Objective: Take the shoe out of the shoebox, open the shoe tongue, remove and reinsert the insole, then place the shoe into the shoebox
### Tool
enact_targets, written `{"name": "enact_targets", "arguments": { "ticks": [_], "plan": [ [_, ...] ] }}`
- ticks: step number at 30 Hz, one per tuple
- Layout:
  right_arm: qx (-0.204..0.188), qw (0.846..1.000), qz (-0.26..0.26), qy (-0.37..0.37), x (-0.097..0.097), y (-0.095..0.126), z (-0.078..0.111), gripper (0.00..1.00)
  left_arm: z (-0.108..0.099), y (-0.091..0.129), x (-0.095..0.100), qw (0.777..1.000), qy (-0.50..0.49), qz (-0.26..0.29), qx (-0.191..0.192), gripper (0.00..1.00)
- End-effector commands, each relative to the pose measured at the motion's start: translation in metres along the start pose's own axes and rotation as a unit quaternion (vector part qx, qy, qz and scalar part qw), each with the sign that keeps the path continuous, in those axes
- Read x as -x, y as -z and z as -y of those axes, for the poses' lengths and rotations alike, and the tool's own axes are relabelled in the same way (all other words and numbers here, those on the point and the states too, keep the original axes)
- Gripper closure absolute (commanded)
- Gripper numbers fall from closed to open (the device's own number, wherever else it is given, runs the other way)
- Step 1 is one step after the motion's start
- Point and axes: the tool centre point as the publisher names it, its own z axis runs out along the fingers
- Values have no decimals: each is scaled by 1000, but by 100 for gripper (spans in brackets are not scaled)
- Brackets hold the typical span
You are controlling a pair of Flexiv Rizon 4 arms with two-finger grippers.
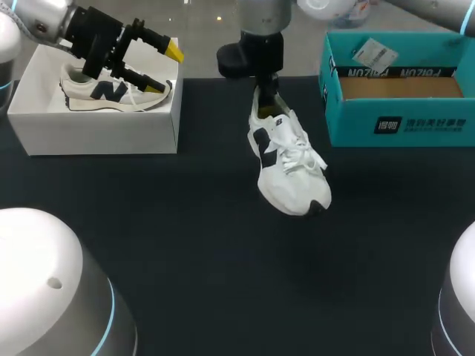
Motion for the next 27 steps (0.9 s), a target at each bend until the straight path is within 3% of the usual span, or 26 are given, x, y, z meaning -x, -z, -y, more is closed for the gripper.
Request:
{"name": "enact_targets", "arguments": {
  "ticks": [1,3,21,22,27],
  "plan": [
    [10,1000,21,9,-7,37,18,100,1,0,0,1000,0,-1,1,0],
    [23,999,42,14,-8,43,22,100,1,0,0,1000,0,-1,1,0],
    [23,999,42,14,-8,43,22,100,1,0,0,1000,0,-1,1,0],
    [45,998,49,12,-9,44,32,100,1,0,0,1000,0,-1,1,0],
    [45,997,66,8,-12,52,89,100,1,0,0,1000,0,-1,1,0]
  ]
}}
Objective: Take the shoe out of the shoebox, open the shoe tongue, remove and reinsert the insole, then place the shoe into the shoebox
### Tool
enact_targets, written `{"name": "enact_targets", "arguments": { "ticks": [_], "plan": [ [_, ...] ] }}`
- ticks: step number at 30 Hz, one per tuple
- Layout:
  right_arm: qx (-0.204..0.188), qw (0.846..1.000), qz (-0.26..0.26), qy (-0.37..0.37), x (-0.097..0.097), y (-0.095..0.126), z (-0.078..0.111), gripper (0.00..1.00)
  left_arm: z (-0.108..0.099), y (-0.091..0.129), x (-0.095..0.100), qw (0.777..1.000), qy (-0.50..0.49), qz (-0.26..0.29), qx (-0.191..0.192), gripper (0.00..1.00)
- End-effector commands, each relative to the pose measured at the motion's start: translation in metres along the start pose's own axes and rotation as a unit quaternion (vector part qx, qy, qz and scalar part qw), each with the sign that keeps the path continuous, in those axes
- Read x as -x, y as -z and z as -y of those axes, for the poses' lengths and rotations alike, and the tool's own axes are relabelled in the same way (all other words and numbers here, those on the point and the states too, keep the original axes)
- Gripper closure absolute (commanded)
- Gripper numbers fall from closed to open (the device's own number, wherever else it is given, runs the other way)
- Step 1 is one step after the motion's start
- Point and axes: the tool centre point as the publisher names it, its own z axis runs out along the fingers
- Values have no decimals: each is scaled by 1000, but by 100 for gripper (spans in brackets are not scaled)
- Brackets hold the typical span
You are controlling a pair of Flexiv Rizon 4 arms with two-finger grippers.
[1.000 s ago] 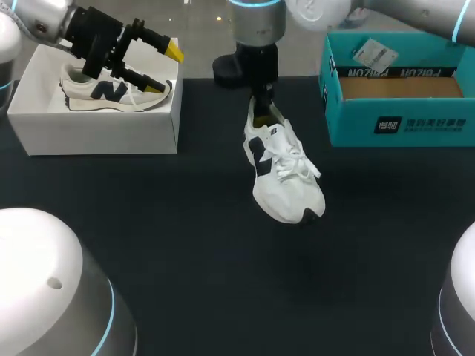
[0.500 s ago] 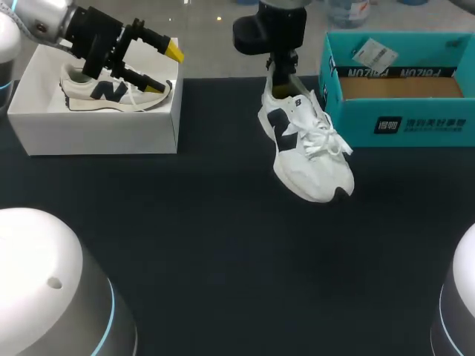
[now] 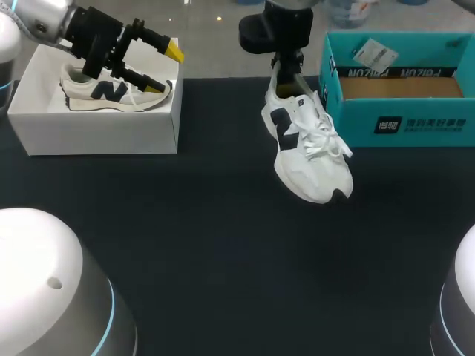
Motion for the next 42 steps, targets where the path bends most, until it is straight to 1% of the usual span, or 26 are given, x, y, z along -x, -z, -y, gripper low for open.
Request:
{"name": "enact_targets", "arguments": {
  "ticks": [1,4,7,11,14,17,30,31,33,34,35,36,37,39,40,42],
  "plan": [
    [26,999,20,0,-12,14,59,100,1,0,0,1000,0,-1,1,0],
    [10,1000,26,1,-17,24,85,100,1,0,0,1000,0,-1,1,0],
    [-11,1000,20,3,-23,32,111,100,1,0,0,1000,0,-1,1,0],
    [-28,999,12,-14,-28,36,143,100,1,0,0,1000,0,-1,1,0],
    [-41,998,8,-40,-30,34,163,100,1,0,0,1000,0,-1,1,0],
    [-37,995,17,-90,-28,34,173,100,1,0,0,1000,0,-1,1,0],
    [-37,995,17,-90,-28,34,173,100,1,0,0,1000,0,-1,1,0],
    [-49,995,19,-88,-27,30,177,100,1,0,0,1000,0,-1,1,0],
    [-2,997,38,-68,-23,27,192,100,1,0,0,1000,0,-1,1,0],
    [-3,997,44,-56,-22,26,200,100,1,0,0,1000,0,-1,1,0],
    [7,999,44,-19,-21,24,209,100,1,0,0,1000,0,-1,1,0],
    [5,999,43,0,-20,23,218,100,1,0,0,1000,0,-1,1,0],
    [0,999,44,1,-18,21,228,100,1,0,0,1000,0,-1,1,0],
    [4,999,41,11,-13,21,248,100,1,0,0,1000,0,-1,1,0],
    [-4,999,40,18,-11,20,255,100,1,0,0,1000,0,-1,1,0],
    [-3,999,34,34,-9,20,270,100,1,0,0,1000,0,-1,1,0]
  ]
}}
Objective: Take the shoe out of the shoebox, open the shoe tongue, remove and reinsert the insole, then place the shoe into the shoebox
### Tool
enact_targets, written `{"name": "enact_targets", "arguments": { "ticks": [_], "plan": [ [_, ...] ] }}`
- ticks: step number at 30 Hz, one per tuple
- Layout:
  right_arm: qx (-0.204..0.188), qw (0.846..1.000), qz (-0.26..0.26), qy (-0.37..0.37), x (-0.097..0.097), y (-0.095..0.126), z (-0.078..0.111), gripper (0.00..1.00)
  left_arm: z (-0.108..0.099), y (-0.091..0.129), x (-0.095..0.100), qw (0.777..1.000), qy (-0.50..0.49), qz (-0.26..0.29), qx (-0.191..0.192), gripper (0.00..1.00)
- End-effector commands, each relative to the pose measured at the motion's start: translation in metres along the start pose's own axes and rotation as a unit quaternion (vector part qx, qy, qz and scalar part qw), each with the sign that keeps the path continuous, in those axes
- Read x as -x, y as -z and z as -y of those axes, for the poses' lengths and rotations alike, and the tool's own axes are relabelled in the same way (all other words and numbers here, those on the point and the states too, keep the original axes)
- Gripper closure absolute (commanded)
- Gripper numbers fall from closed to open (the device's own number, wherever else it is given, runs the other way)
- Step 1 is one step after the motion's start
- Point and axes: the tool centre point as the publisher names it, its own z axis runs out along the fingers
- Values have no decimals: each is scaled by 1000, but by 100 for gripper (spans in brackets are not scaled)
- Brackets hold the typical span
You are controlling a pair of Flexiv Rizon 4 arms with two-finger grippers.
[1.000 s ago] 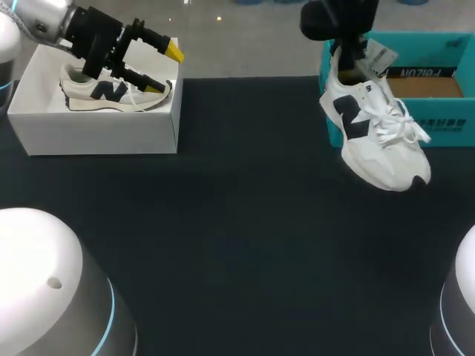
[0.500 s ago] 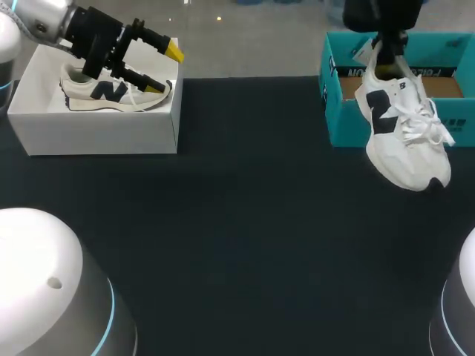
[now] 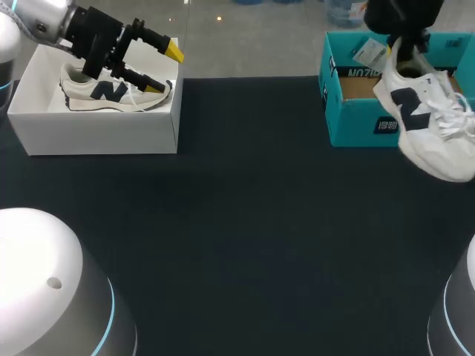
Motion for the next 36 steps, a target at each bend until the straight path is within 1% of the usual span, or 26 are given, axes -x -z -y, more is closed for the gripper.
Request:
{"name": "enact_targets", "arguments": {
  "ticks": [1,3,5,6,8,12,14,16,17,19,21,22,36],
  "plan": [
    [17,1000,-6,21,0,-3,44,100,1,0,0,1000,0,-1,1,0],
    [-4,1000,-20,14,5,-7,58,100,1,0,0,1000,0,-1,1,0],
    [-16,999,-30,5,9,-9,70,100,1,0,0,1000,0,-1,1,0],
    [-32,999,-38,-4,11,-10,76,100,1,0,0,1000,0,-1,1,0],
    [-34,999,-39,-14,16,-11,86,100,1,0,0,1000,0,-1,1,0],
    [-65,995,-38,-60,29,-15,110,100,1,0,0,1000,0,-1,1,0],
    [-61,995,-31,-75,35,-14,119,100,1,0,0,1000,0,-1,1,0],
    [-72,993,-28,-85,40,-15,128,100,1,0,0,1000,0,-1,1,0],
    [-65,993,-27,-90,41,-15,132,100,1,0,0,1000,0,-1,1,0],
    [-66,994,-23,-89,42,-15,136,100,1,0,0,1000,0,-1,1,0],
    [-55,994,-20,-91,43,-14,137,100,1,0,0,1000,0,-1,1,0],
    [-49,993,-19,-105,45,-14,138,100,1,0,0,1000,0,-1,1,0],
    [-49,993,-19,-105,45,-14,138,100,1,0,0,1000,0,-1,1,0]
  ]
}}
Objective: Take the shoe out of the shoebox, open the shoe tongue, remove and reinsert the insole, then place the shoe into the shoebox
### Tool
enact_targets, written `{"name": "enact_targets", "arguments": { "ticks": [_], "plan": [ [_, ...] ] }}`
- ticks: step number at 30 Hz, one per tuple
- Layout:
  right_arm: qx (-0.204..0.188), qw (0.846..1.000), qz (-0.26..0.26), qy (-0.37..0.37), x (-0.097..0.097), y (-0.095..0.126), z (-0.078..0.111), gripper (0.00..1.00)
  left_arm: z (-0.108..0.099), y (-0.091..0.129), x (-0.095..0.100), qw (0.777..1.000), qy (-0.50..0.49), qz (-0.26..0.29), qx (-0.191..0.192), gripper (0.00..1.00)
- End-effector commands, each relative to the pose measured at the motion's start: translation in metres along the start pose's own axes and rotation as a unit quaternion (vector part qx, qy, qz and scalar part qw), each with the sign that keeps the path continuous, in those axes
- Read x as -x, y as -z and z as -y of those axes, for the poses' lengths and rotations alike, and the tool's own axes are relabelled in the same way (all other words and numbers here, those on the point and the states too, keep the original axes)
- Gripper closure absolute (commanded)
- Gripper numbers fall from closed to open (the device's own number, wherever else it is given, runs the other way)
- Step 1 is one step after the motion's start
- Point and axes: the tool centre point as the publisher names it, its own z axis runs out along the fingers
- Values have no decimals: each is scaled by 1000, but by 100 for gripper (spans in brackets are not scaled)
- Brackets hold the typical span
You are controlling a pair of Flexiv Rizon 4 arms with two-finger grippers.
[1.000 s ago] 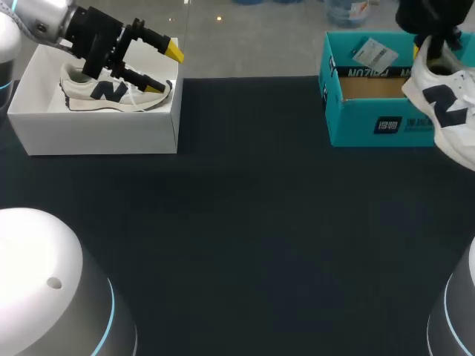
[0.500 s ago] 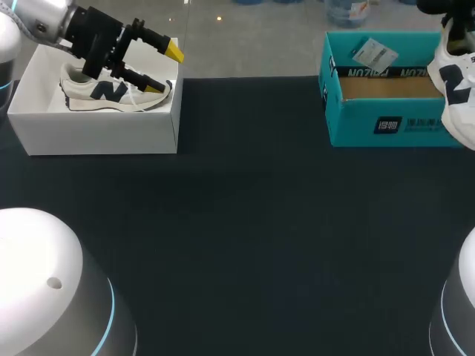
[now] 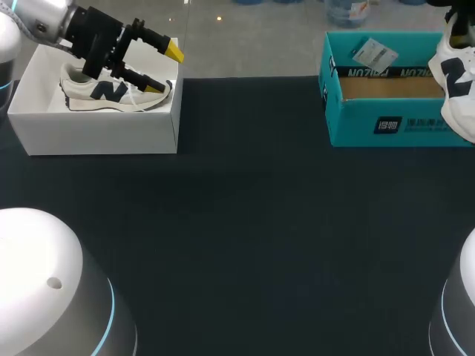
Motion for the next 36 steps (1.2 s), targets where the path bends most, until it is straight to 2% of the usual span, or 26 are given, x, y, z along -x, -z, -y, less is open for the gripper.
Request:
{"name": "enact_targets", "arguments": {
  "ticks": [1,3,7,9,13,16,19,20,22,24,26,30,31,32,33,36],
  "plan": [
    [-4,1000,-7,-11,2,-4,5,100,1,0,0,1000,0,-1,1,0],
    [2,999,-7,-39,6,-11,21,100,1,0,0,1000,0,-1,1,0],
    [-21,998,2,-52,15,-22,48,100,1,0,0,1000,0,-1,1,0],
    [-11,998,3,-57,21,-22,58,100,1,0,0,1000,0,-1,1,0],
    [-13,1000,7,-22,29,-26,68,100,1,0,0,1000,0,-1,1,0],
    [-28,999,-4,-24,39,-29,72,100,1,0,0,1000,0,-1,1,0],
    [-51,996,-30,-67,45,-32,72,100,1,0,0,1000,0,-1,1,0],
    [-57,992,-42,-109,46,-33,74,100,1,0,0,1000,0,-1,1,0],
    [-41,981,-48,-181,46,-33,78,100,1,0,0,1000,0,-1,1,0],
    [-49,959,-46,-274,44,-32,81,100,1,0,0,1000,0,-1,1,0],
    [-33,932,-39,-360,42,-29,83,100,1,0,0,1000,0,-1,1,0],
    [-29,873,-14,-487,37,-21,77,100,1,0,0,1000,0,-1,1,0],
    [-34,845,-12,-533,36,-20,76,100,1,0,0,1000,0,-1,1,0],
    [-27,832,-14,-554,37,-21,75,100,1,0,0,1000,0,-1,1,0],
    [-31,807,-9,-590,37,-22,74,100,1,0,0,1000,0,-1,1,0],
    [-59,753,-5,-655,40,-25,74,100,1,0,0,1000,0,-1,1,0]
  ]
}}
